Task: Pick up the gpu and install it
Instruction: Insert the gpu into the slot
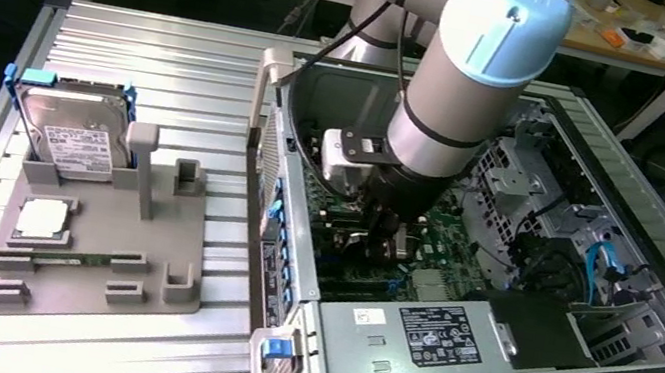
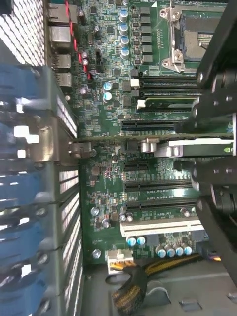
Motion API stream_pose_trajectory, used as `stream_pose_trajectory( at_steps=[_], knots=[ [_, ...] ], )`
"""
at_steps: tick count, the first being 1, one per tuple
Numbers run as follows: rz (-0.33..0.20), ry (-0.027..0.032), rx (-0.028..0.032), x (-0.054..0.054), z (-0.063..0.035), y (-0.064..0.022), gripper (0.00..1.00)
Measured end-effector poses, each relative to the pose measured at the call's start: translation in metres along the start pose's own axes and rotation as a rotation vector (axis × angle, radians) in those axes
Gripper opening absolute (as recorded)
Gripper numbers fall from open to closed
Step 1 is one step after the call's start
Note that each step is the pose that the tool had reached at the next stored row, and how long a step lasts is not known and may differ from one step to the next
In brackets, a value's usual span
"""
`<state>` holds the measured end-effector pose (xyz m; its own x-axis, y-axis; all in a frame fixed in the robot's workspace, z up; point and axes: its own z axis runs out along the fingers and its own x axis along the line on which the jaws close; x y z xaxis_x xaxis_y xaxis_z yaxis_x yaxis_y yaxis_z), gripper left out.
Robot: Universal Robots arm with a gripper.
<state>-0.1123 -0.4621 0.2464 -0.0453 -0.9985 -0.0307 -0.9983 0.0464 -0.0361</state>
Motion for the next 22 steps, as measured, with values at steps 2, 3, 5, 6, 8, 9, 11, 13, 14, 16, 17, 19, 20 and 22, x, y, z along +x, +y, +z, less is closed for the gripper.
stream_pose_trajectory(
  at_steps=[2, 3, 5, 6, 8, 9, 11, 13, 14, 16, 17, 19, 20, 22],
  knots=[
    [0.0, 0.0013, 0.0003, 0.0, -0.0004, -0.0001, 0.4],
    [0.0, 0.0013, 0.0007, 0.0, -0.0005, -0.0001, 0.4],
    [0.0, 0.0025, 0.001, 0.0, -0.0023, -0.0001, 0.4],
    [0.0, 0.0028, 0.0013, 0.0, -0.0034, -0.0002, 0.4],
    [0.0, 0.0036, 0.0017, 0.0, -0.0057, -0.0002, 0.4],
    [0.0, 0.0049, 0.0018, 0.0, -0.0076, -0.0003, 0.4],
    [0.0, 0.0071, 0.0025, -0.001, -0.0108, -0.0004, 0.4],
    [0.0, 0.0087, 0.0031, -0.001, -0.0139, -0.0005, 0.4],
    [-0.001, 0.0098, 0.0035, -0.001, -0.0157, -0.0006, 0.4],
    [-0.001, 0.0136, 0.0044, -0.001, -0.0194, -0.0007, 0.4],
    [-0.001, 0.0159, 0.0048, -0.001, -0.0209, -0.0008, 0.4],
    [-0.001, 0.0207, 0.0059, -0.001, -0.0239, -0.0009, 0.4],
    [-0.001, 0.0239, 0.0065, -0.002, -0.0253, -0.0009, 0.4],
    [-0.001, 0.0307, 0.0075, -0.002, -0.028, -0.001, 0.4]
  ],
)
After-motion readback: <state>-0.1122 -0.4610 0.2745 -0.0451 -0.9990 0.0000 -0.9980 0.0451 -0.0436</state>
